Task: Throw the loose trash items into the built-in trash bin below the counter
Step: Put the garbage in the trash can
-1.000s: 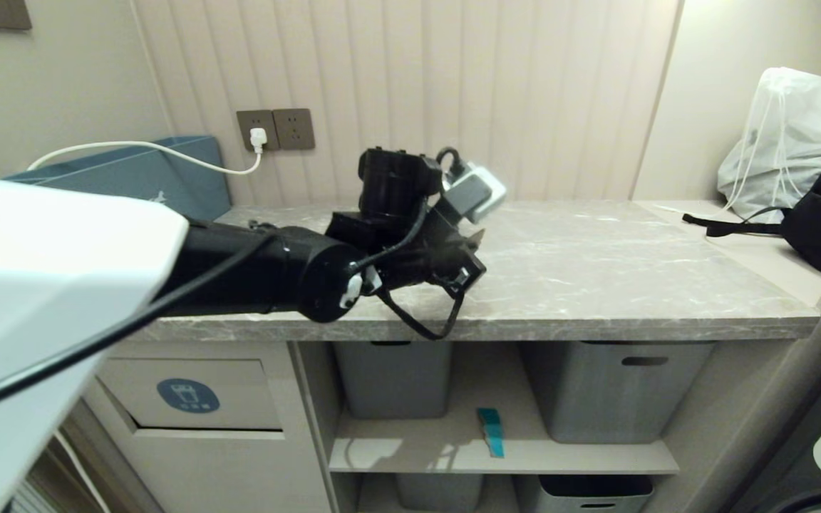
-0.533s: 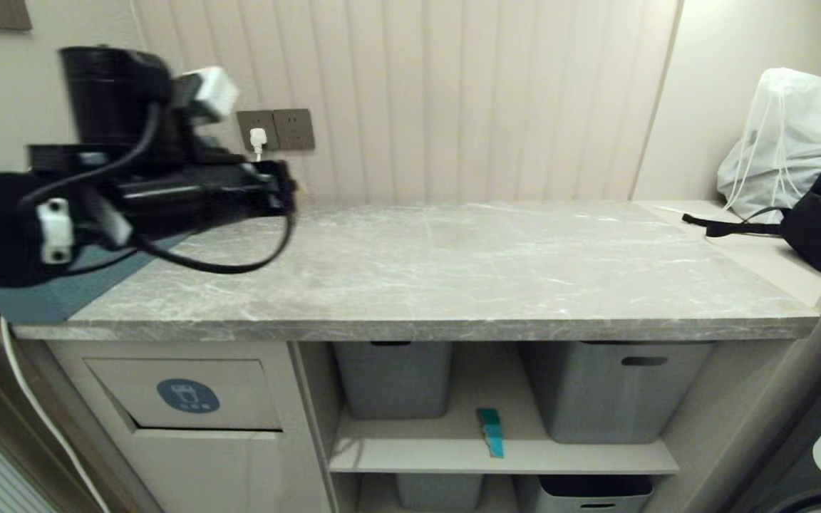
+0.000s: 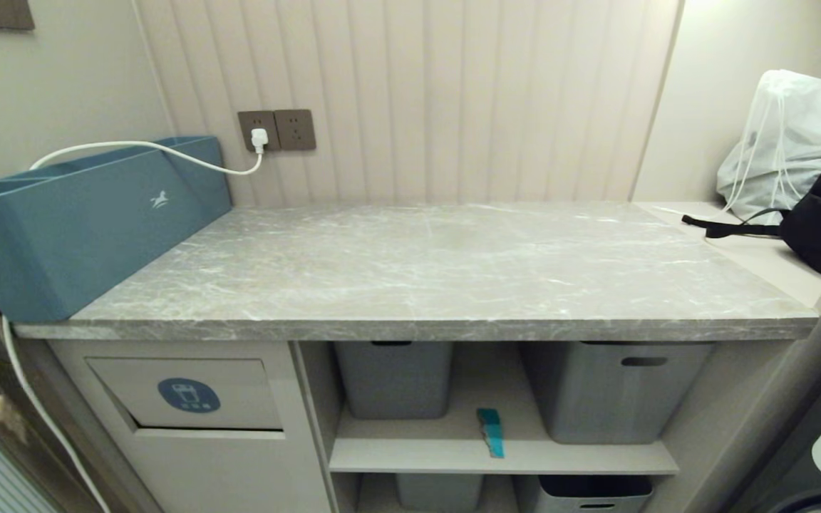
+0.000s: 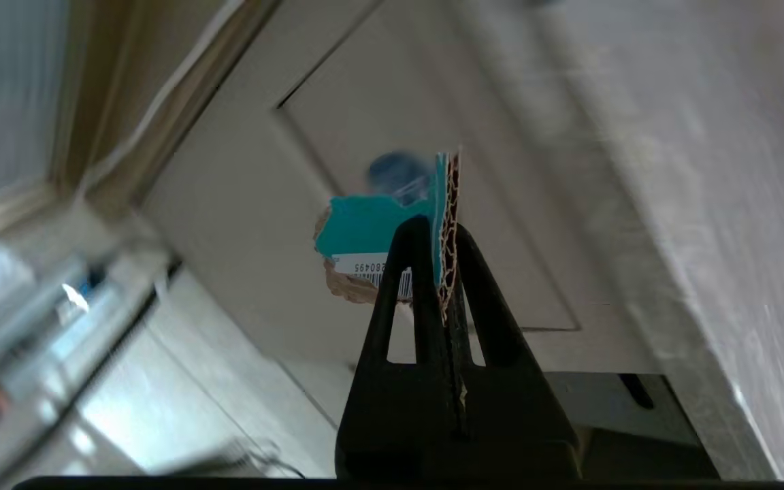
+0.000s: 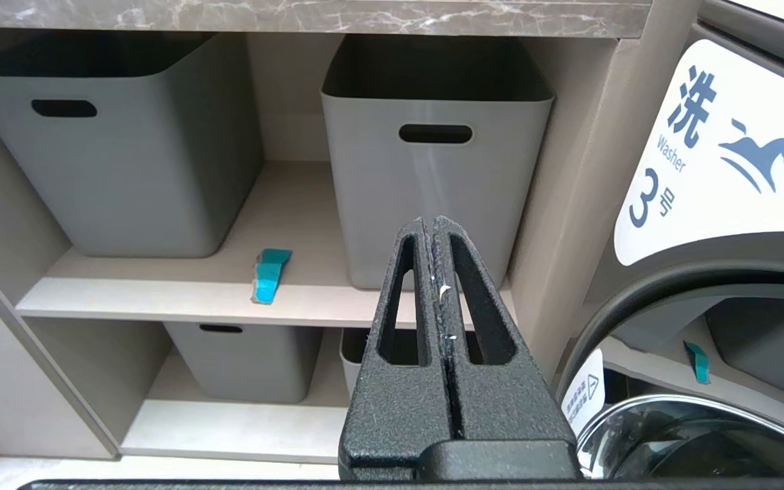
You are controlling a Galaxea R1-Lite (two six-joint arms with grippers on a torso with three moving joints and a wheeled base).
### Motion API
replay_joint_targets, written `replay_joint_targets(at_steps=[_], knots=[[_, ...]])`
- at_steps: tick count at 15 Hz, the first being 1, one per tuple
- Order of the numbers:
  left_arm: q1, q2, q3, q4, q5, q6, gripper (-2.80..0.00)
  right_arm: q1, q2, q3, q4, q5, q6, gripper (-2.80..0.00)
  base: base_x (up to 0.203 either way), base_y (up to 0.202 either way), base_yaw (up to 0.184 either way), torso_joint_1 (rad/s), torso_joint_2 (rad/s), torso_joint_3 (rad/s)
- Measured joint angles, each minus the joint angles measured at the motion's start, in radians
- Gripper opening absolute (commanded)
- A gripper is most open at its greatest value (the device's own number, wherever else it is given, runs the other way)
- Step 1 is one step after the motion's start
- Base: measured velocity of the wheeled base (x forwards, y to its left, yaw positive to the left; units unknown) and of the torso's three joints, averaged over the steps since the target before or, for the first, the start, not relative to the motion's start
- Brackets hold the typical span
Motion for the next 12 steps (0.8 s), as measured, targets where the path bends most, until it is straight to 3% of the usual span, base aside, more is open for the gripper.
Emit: replay_joint_targets(at_steps=[2, 5, 9, 12], knots=[[0.101, 0.049, 0.07, -0.032, -0.089, -0.081, -2.8, 0.0, 0.0, 0.0, 0.0, 0.0, 0.0, -2.8, 0.0, 0.0, 0.0, 0.0, 0.0, 0.0], [0.126, 0.239, 0.096, -0.124, -0.135, -0.181, -2.8, 0.0, 0.0, 0.0, 0.0, 0.0, 0.0, -2.8, 0.0, 0.0, 0.0, 0.0, 0.0, 0.0], [0.061, 0.6, 0.088, -0.348, -0.177, -0.291, -2.8, 0.0, 0.0, 0.0, 0.0, 0.0, 0.0, -2.8, 0.0, 0.0, 0.0, 0.0, 0.0, 0.0], [-0.06, 0.878, 0.041, -0.559, -0.17, -0.392, -2.8, 0.0, 0.0, 0.0, 0.0, 0.0, 0.0, -2.8, 0.0, 0.0, 0.0, 0.0, 0.0, 0.0]])
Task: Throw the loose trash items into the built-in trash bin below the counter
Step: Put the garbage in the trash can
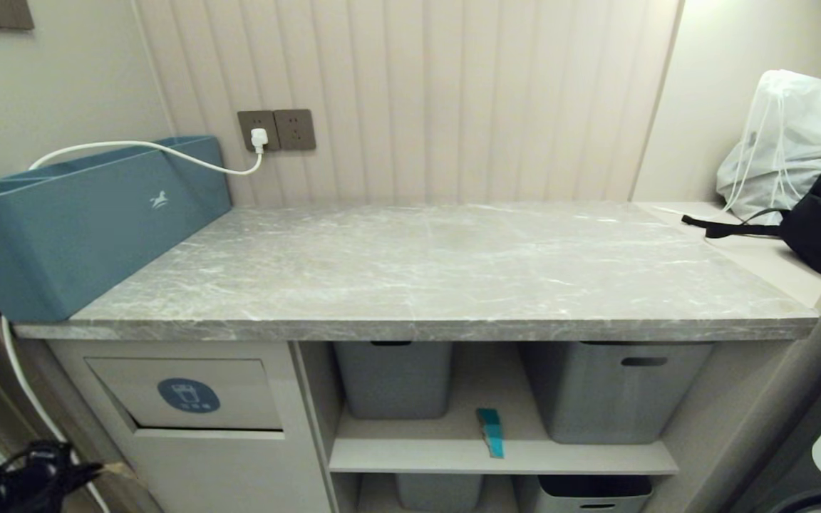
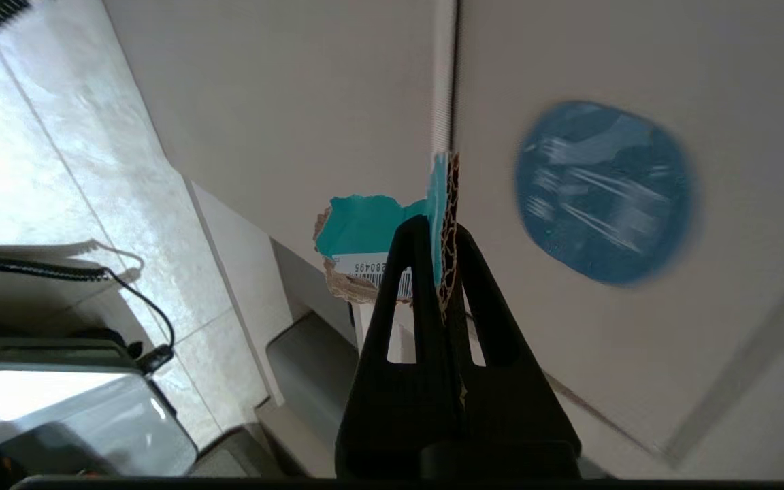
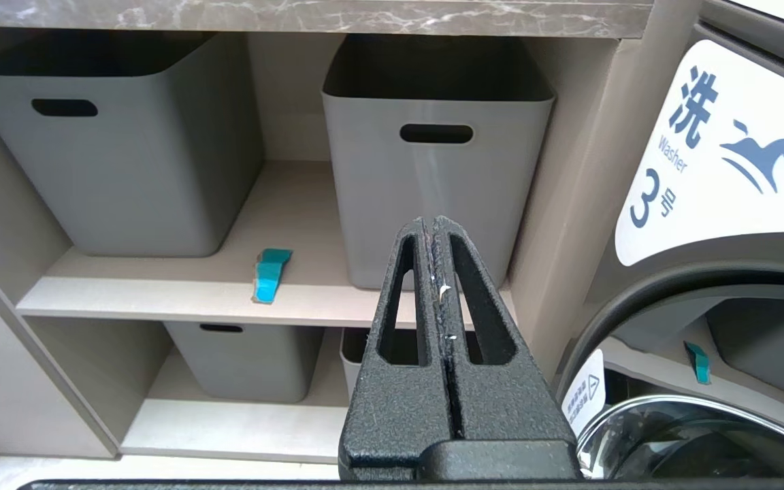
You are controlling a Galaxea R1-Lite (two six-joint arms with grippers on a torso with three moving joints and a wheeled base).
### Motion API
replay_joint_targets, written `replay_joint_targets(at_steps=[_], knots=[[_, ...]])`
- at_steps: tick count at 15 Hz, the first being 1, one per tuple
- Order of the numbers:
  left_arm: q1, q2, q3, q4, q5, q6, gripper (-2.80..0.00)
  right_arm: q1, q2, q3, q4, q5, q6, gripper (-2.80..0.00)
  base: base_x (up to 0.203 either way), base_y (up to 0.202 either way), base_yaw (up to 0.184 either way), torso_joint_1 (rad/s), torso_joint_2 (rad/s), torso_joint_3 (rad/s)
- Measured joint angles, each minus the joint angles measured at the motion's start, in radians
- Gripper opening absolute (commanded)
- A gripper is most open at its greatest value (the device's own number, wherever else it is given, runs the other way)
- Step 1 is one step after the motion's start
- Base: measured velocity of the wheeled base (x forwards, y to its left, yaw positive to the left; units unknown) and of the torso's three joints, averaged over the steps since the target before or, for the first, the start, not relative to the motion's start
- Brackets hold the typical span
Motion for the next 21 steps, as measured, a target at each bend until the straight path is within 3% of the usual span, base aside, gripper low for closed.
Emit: replay_joint_targets(at_steps=[2, 4, 5, 8, 15, 20, 21], knots=[[-0.151, 0.127, -0.057, -0.149, 0.087, -0.108, -2.8, 0.0, 0.0, 0.0, 0.0, 0.0, 0.0, -2.8, 0.0, 0.0, 0.0, 0.0, 0.0, 0.0], [-0.284, 0.194, -0.122, -0.245, 0.253, -0.241, -2.8, 0.0, 0.0, 0.0, 0.0, 0.0, 0.0, -2.8, 0.0, 0.0, 0.0, 0.0, 0.0, 0.0], [-0.325, 0.213, -0.14, -0.272, 0.325, -0.297, -2.8, 0.0, 0.0, 0.0, 0.0, 0.0, 0.0, -2.8, 0.0, 0.0, 0.0, 0.0, 0.0, 0.0], [-0.371, 0.265, -0.174, -0.318, 0.413, -0.358, -2.8, 0.0, 0.0, 0.0, 0.0, 0.0, 0.0, -2.8, 0.0, 0.0, 0.0, 0.0, 0.0, 0.0], [-0.41, 0.388, -0.374, -0.334, 0.448, -0.464, -2.8, 0.0, 0.0, 0.0, 0.0, 0.0, 0.0, -2.8, 0.0, 0.0, 0.0, 0.0, 0.0, 0.0], [-0.436, 0.405, -0.413, -0.334, 0.449, -0.469, -2.8, 0.0, 0.0, 0.0, 0.0, 0.0, 0.0, -2.8, 0.0, 0.0, 0.0, 0.0, 0.0, 0.0], [-0.441, 0.406, -0.417, -0.334, 0.449, -0.469, 0.0, 0.0, 0.0, 0.0, 0.0, 0.0, 0.0, -2.8, 0.0, 0.0, 0.0, 0.0, 0.0, 0.0]])
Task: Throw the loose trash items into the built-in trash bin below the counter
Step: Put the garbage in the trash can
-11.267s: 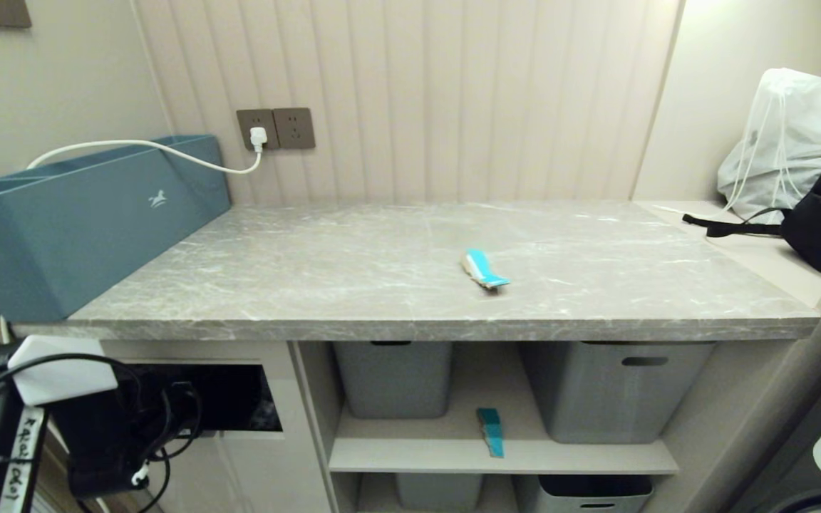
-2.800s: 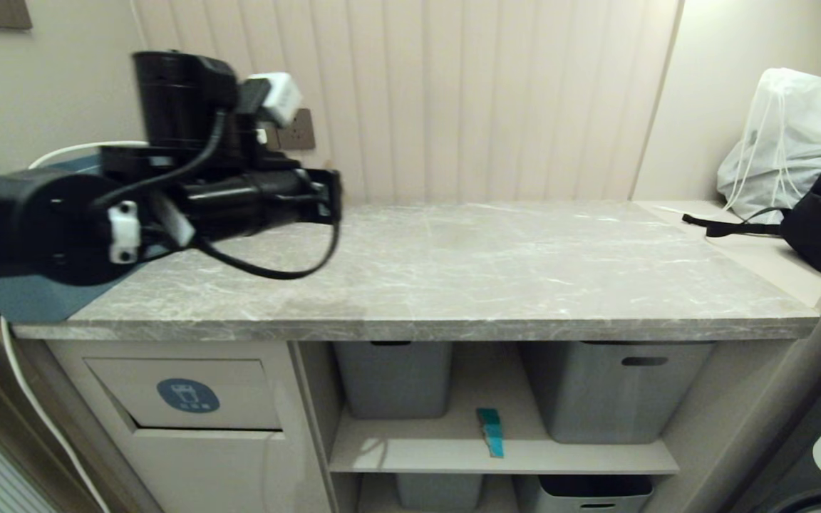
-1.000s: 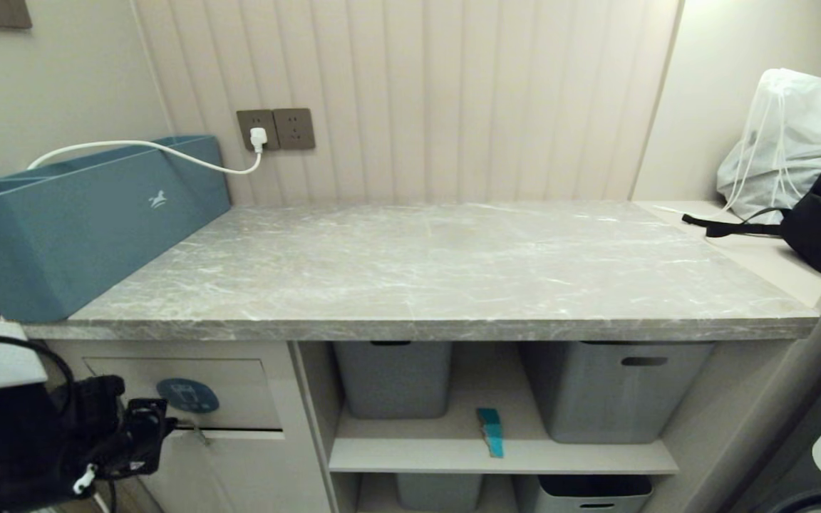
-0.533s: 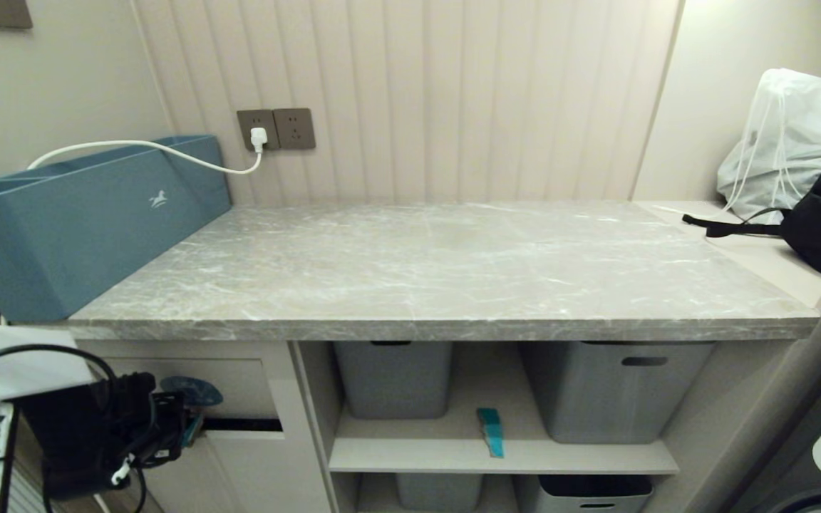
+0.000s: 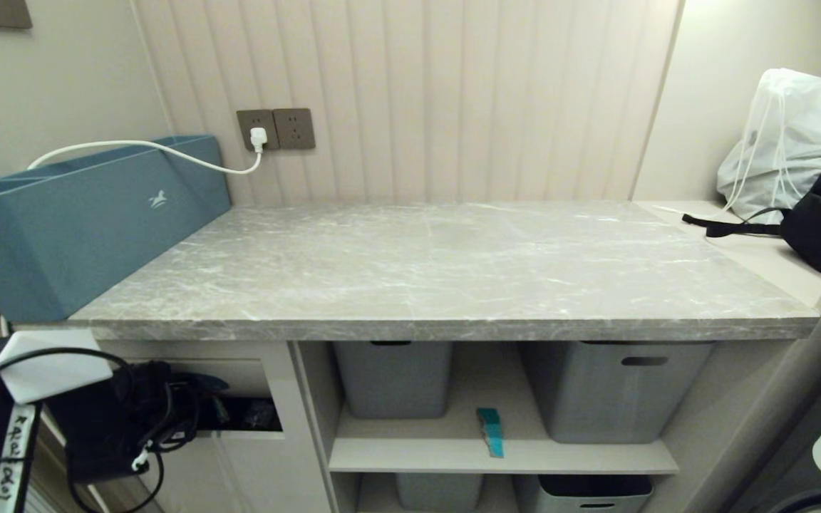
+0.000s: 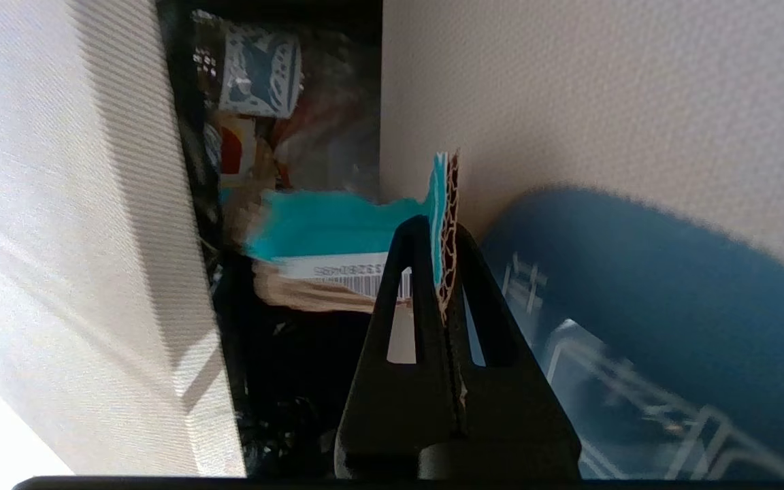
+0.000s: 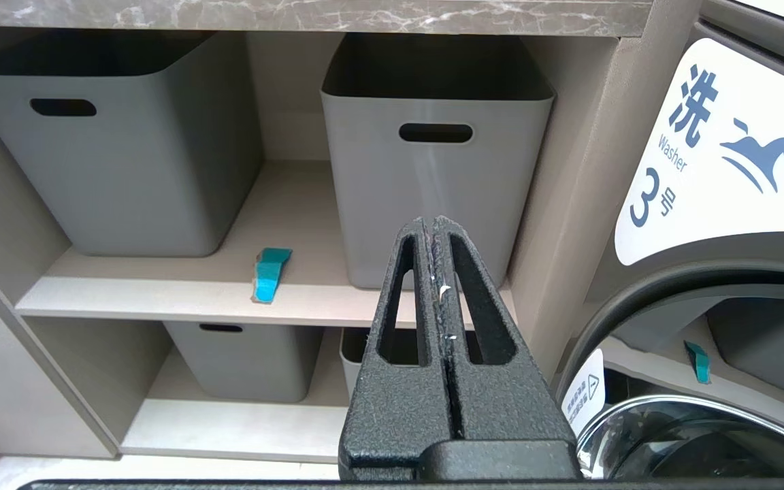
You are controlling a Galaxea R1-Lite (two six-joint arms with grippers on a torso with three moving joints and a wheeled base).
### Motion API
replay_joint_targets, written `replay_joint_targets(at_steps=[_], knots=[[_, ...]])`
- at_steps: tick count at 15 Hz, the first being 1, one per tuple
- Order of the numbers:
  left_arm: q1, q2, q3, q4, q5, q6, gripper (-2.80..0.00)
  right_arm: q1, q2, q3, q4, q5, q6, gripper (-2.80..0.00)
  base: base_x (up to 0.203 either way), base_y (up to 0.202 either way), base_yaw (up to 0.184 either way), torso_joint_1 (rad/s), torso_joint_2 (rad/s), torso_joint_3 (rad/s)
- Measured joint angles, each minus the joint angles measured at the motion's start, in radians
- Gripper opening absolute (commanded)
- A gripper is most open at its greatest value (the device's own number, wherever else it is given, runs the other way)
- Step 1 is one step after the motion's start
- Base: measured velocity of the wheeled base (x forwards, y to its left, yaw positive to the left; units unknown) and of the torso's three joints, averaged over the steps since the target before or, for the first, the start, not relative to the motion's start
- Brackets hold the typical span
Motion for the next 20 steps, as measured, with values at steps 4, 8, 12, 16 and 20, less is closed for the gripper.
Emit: replay_joint_targets(at_steps=[4, 8, 12, 16, 20], knots=[[-0.011, 0.002, -0.015, 0.002, 0.005, 0.0, 0.0, 0.0, 0.0, 0.0, 0.0, 0.0, 0.0, -2.8, 0.0, 0.0, 0.0, 0.0, 0.0, 0.0], [-0.014, -0.004, 0.027, 0.001, 0.006, -0.003, 0.0, 0.0, 0.0, 0.0, 0.0, 0.0, 0.0, -2.8, 0.0, 0.0, 0.0, 0.0, 0.0, 0.0], [-0.009, -0.063, 0.167, 0.0, 0.042, -0.032, -2.8, 0.0, 0.0, 0.0, 0.0, 0.0, 0.0, -2.8, 0.0, 0.0, 0.0, 0.0, 0.0, 0.0], [-0.014, -0.189, 0.348, 0.022, 0.062, -0.043, -2.8, 0.0, 0.0, 0.0, 0.0, 0.0, 0.0, -2.8, 0.0, 0.0, 0.0, 0.0, 0.0, 0.0], [-0.073, -0.412, 0.518, 0.164, 0.015, -0.013, -2.8, 0.0, 0.0, 0.0, 0.0, 0.0, 0.0, -2.8, 0.0, 0.0, 0.0, 0.0, 0.0, 0.0]])
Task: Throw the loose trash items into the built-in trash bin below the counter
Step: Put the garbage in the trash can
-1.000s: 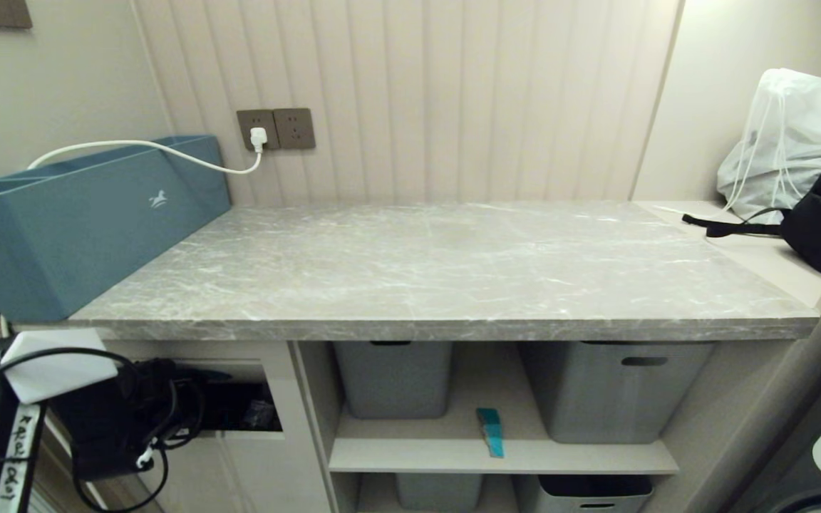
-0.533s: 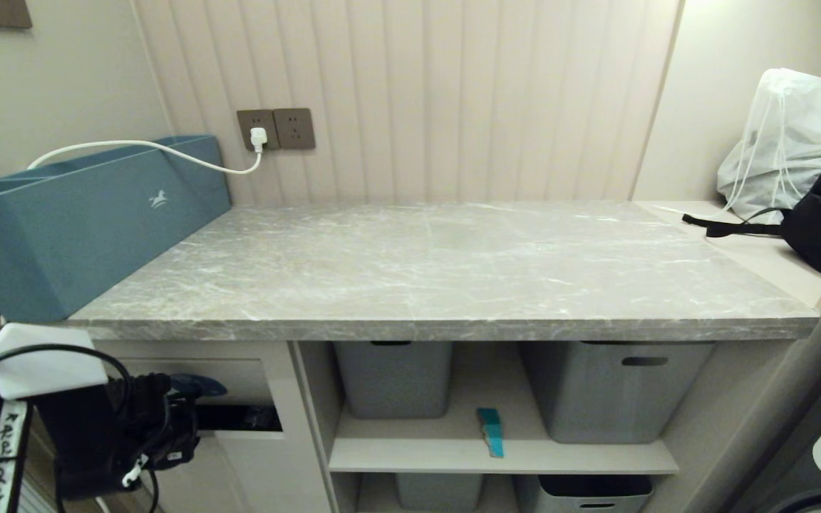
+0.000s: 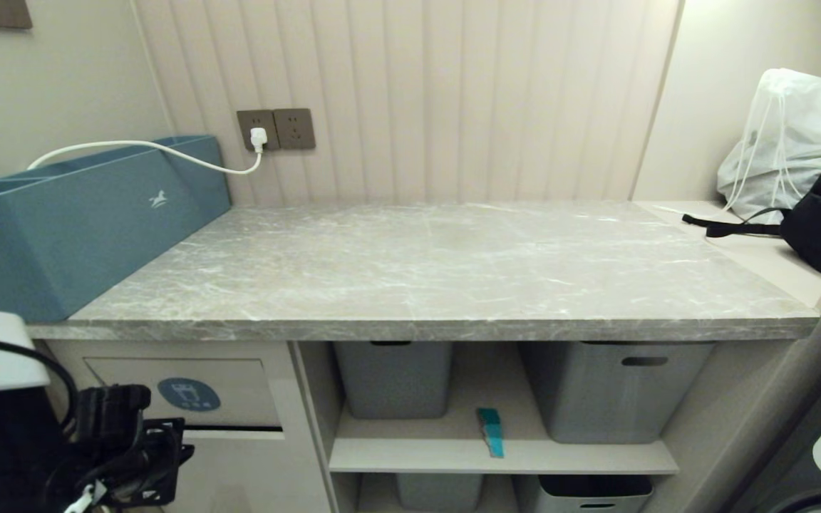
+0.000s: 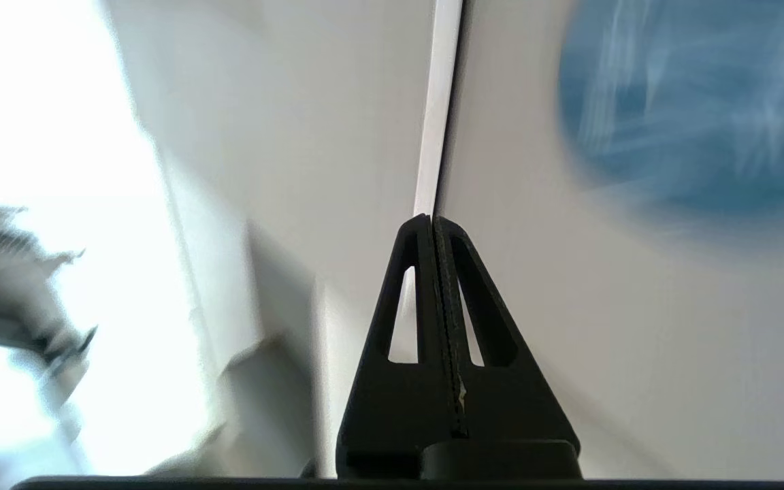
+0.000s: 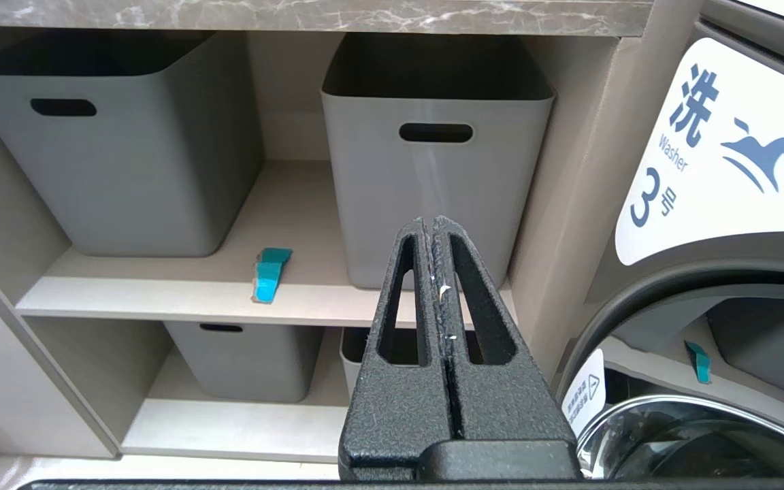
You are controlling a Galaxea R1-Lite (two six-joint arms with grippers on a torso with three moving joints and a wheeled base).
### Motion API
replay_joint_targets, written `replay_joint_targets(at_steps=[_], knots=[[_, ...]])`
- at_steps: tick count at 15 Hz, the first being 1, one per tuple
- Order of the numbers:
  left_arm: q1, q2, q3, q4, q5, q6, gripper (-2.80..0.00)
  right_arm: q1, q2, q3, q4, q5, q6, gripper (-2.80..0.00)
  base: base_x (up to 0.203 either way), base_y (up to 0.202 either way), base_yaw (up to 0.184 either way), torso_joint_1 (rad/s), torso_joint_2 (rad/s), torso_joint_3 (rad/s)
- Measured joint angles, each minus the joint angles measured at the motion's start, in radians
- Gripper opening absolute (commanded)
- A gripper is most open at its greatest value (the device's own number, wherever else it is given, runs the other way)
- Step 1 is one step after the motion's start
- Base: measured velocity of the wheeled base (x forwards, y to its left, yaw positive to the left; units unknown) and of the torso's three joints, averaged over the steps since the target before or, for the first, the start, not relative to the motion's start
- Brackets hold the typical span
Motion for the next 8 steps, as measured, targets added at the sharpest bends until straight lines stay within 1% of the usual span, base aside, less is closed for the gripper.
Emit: replay_joint_targets(at_steps=[1, 2, 3, 4, 5, 6, 8], knots=[[-0.017, -0.084, 0.032, 0.046, -0.012, 0.031, -2.8, 0.0, 0.0, 0.0, 0.0, 0.0, 0.0, -2.8, 0.0, 0.0, 0.0, 0.0, 0.0, 0.0], [-0.038, -0.185, 0.065, 0.094, -0.024, 0.083, -2.8, 0.0, 0.0, 0.0, 0.0, 0.0, 0.0, -2.8, 0.0, 0.0, 0.0, 0.0, 0.0, 0.0], [-0.056, -0.281, 0.096, 0.136, -0.037, 0.149, -2.8, 0.0, 0.0, 0.0, 0.0, 0.0, 0.0, -2.8, 0.0, 0.0, 0.0, 0.0, 0.0, 0.0], [-0.074, -0.393, 0.127, 0.173, -0.052, 0.241, -2.8, 0.0, 0.0, 0.0, 0.0, 0.0, 0.0, -2.8, 0.0, 0.0, 0.0, 0.0, 0.0, 0.0], [-0.091, -0.505, 0.153, 0.204, -0.067, 0.355, -2.8, 0.0, 0.0, 0.0, 0.0, 0.0, 0.0, -2.8, 0.0, 0.0, 0.0, 0.0, 0.0, 0.0], [-0.105, -0.614, 0.174, 0.229, -0.085, 0.486, -2.8, 0.0, 0.0, 0.0, 0.0, 0.0, 0.0, -2.8, 0.0, 0.0, 0.0, 0.0, 0.0, 0.0], [-0.128, -0.836, 0.209, 0.27, -0.135, 0.783, -2.8, 0.0, 0.0, 0.0, 0.0, 0.0, 0.0, -2.8, 0.0, 0.0, 0.0, 0.0, 0.0, 0.0]])
